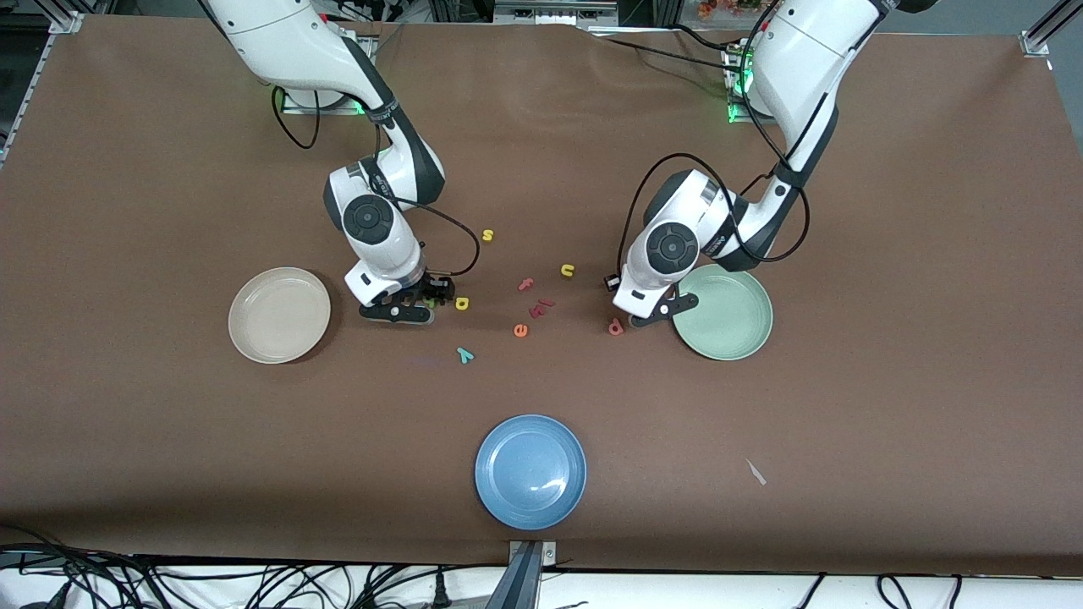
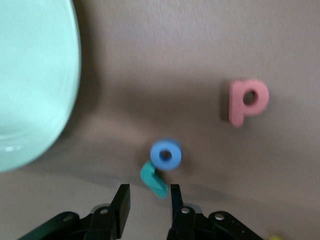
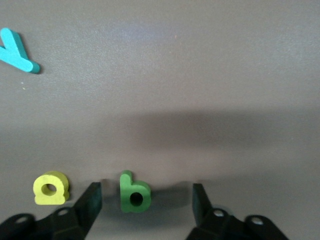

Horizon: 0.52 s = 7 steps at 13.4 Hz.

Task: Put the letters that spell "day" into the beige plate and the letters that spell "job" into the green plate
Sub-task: 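Grasp the teal piece with the left gripper while the right gripper grasps b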

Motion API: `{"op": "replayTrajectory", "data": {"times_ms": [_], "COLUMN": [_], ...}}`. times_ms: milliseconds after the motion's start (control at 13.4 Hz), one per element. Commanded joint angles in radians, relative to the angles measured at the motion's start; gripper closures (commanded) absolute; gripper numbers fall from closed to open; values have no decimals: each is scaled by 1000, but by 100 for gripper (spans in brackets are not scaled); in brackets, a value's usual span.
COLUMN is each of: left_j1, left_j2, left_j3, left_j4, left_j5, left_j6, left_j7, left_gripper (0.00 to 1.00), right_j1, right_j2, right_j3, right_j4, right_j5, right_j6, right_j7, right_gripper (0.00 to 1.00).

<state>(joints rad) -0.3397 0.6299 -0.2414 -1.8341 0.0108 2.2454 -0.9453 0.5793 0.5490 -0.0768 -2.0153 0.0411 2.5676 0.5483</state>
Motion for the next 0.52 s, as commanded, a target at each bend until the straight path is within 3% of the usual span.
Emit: {"op": "replayTrajectory", "data": {"times_ms": [0, 223, 447], "left_j1": [-8, -10, -5], "left_j2": [28, 28, 25], "left_j3": [-1, -4, -4], "left_j4": [6, 4, 6], "left_j5": [49, 49, 49], "left_j6": [28, 28, 25], "left_j7": [-79, -98, -99], "left_gripper": [62, 62, 94], "right_j1": [-4, -4, -6], "right_j2": [12, 14, 14], "right_j3": [9, 9, 22], "right_j4": [7, 9, 21], "right_j5": [13, 20, 78], "right_j6": [16, 26, 25], "right_j7": [-2, -1, -2], "right_gripper": [31, 50, 73]}}
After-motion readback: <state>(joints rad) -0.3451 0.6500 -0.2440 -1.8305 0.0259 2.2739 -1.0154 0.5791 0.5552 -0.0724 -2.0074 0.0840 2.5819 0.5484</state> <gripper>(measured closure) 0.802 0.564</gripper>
